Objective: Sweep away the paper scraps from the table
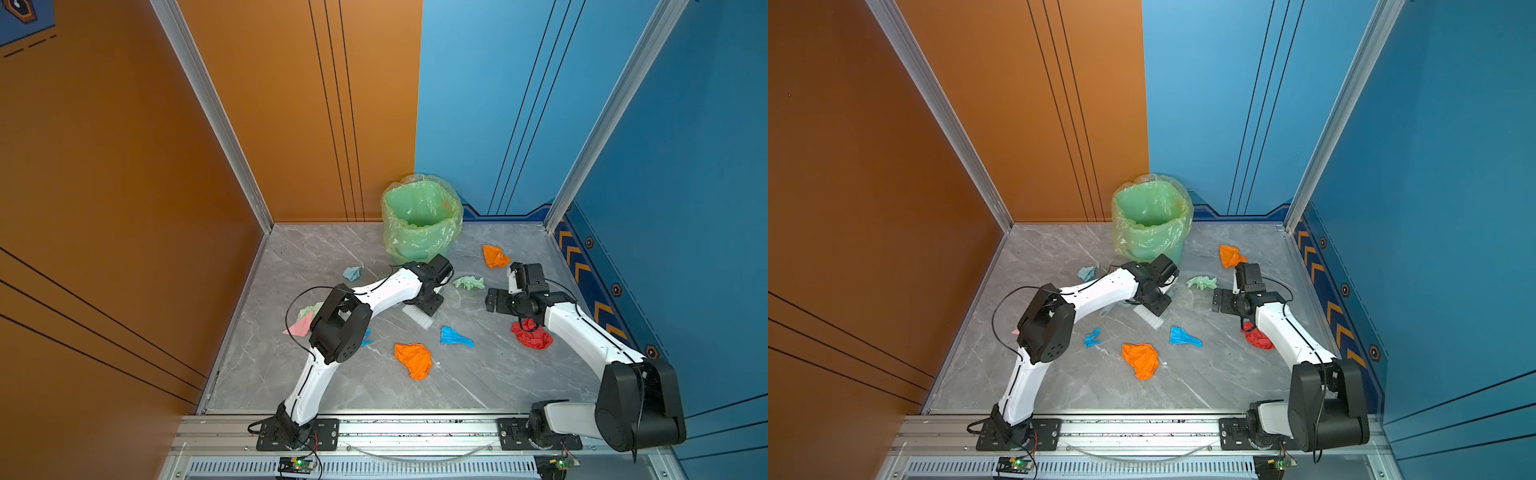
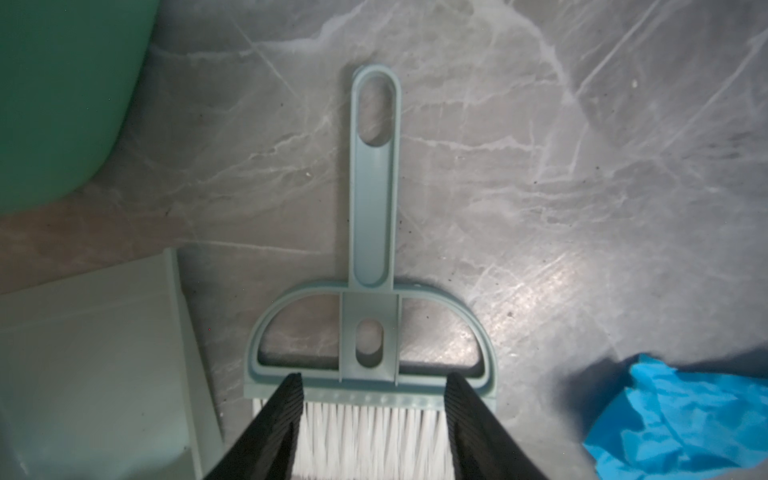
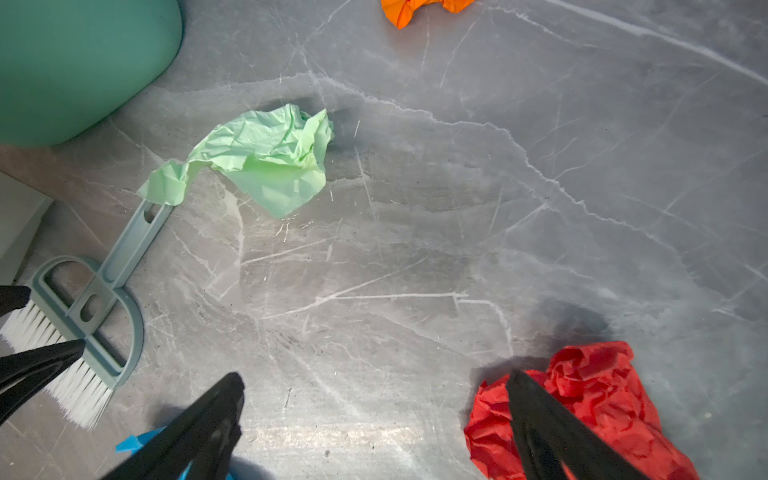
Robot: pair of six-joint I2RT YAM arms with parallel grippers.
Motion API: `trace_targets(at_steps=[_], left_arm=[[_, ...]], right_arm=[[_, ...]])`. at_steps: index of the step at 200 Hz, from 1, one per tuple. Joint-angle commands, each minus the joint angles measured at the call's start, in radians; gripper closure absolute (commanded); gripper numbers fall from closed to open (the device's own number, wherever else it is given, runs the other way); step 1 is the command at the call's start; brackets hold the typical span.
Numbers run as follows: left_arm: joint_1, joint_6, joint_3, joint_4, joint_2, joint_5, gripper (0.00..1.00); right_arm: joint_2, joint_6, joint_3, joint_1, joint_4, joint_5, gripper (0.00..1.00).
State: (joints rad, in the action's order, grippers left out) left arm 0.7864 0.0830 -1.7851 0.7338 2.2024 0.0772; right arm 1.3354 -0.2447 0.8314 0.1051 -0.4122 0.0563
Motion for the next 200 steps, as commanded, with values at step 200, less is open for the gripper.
trace_targets(at_steps=[200], left_arm=[[-0.009,-0.012,-0.045,0.029,0.067,-0.025,0.44]], right_arm=[[0.019,-0.013,0.020,0.011,-0.034,-0.011,0.00]])
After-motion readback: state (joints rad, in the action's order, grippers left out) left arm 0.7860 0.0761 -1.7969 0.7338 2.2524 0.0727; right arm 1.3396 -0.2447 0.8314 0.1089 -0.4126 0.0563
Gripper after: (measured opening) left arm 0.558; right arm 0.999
